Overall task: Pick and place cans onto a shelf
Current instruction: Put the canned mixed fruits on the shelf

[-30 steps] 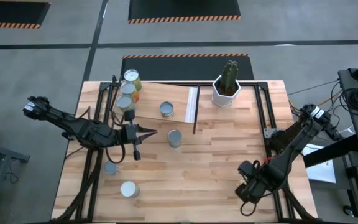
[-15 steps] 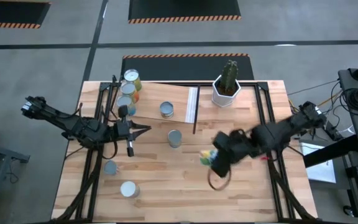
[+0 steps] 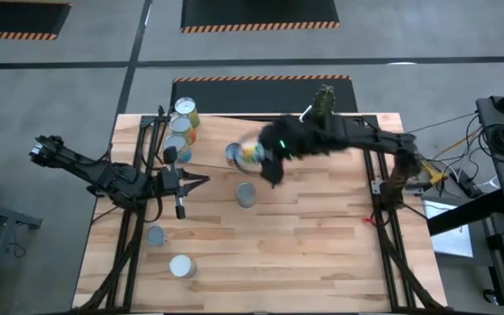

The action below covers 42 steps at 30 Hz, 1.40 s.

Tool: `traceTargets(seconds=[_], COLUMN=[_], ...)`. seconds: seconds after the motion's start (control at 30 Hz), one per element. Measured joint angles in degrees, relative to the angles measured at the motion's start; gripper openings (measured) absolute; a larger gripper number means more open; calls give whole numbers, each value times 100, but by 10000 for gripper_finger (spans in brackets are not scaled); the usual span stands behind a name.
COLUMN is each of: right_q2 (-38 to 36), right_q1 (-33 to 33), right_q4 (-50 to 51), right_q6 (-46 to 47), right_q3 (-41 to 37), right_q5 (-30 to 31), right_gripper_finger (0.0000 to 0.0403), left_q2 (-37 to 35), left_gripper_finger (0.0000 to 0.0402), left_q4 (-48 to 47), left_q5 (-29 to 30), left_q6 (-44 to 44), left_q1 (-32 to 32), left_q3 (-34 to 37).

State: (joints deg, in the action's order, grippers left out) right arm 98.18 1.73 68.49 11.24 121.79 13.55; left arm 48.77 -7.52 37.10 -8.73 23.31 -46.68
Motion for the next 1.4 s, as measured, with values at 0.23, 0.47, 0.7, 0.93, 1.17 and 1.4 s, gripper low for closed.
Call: traceTargets(seconds=[0.23,0.47,0.7,0.93,1.17,1.4], right_q2=[964,1342,1571,1606,1606,1623], right_q1=[1265,2117,2307,2296,2279,2237], right_q4=[146,286,512,507,507,495], right_q6=[-747,-838,-1029,-1279,-1281,-1386], right_q3=[1321,1259,1259,1259,1259,1249], right_q5=[-104,-1264,-1397,-1402,-1407,-1566], right_gripper_finger=[288,288,288,288,290,296], left_q2=[-2,-20,-65,-87,-87,-87], left_gripper_finger=[0,0,0,0,0,0], left_q4=[-27,-33,-15,-5,23,26], left_q5=[0,0,0,0,2,0], left_q6=[67,36,-30,-128,-177,-177], left_q1=[0,0,0,0,0,0], left_q3=[0,0,-11,-11,-13,-15])
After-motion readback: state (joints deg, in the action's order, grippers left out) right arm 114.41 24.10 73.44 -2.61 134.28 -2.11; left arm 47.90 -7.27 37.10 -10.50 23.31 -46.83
